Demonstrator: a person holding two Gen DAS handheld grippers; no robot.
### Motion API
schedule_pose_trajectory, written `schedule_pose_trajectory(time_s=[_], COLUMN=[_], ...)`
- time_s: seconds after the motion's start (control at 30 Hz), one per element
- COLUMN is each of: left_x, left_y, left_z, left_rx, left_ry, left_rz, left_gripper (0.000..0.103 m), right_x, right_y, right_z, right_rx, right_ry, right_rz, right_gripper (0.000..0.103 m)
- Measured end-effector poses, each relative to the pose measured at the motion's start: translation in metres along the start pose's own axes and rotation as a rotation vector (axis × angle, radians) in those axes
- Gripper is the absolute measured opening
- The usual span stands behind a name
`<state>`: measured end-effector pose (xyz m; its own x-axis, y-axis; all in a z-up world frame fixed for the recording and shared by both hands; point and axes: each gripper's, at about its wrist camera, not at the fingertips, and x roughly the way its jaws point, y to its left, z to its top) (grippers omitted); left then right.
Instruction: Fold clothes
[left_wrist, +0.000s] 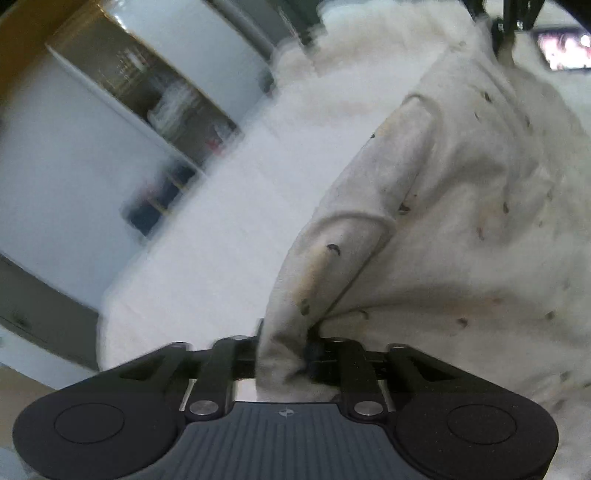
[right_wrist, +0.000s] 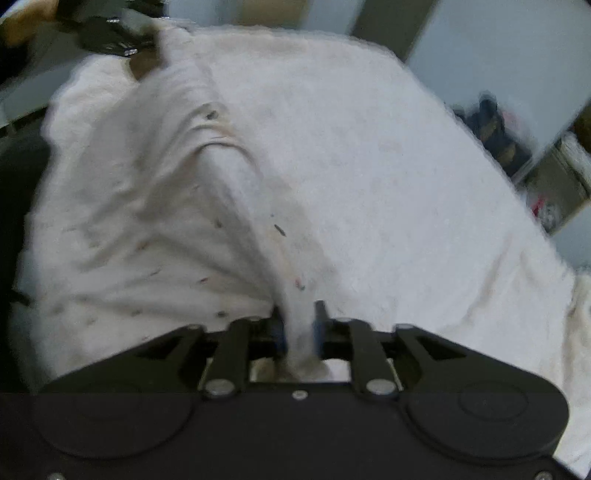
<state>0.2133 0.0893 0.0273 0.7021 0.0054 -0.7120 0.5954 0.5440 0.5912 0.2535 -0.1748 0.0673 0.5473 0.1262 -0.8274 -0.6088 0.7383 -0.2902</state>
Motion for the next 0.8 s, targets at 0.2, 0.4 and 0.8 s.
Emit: schedule_pose_trajectory(time_s=[0.2,0.4,0.8], left_x=[0.059,-0.04,-0.023], left_y=[-0.007,-0.054,-0.079], left_z=[-0.04,-0.075,-0.046], left_rx=[-0.303,-0.647,-0.967], left_ry=[0.035,-0.269,-0.389], left_rz=[-0.012,0.019,-0.088], left_gripper=[0.058,0.088,0.094], right_x=[0.079,0.049,0.077], right_y=[-0.005,0.058,0.087], right_z=[-0.022,-0.086,-0.063], right_rx=[0.279,0.478,0.634], right_ry=[-0.063,-0.242,-0.502], right_rz=[-0.312,-0.209,0.081], right_gripper=[0.052,0.068,0.067])
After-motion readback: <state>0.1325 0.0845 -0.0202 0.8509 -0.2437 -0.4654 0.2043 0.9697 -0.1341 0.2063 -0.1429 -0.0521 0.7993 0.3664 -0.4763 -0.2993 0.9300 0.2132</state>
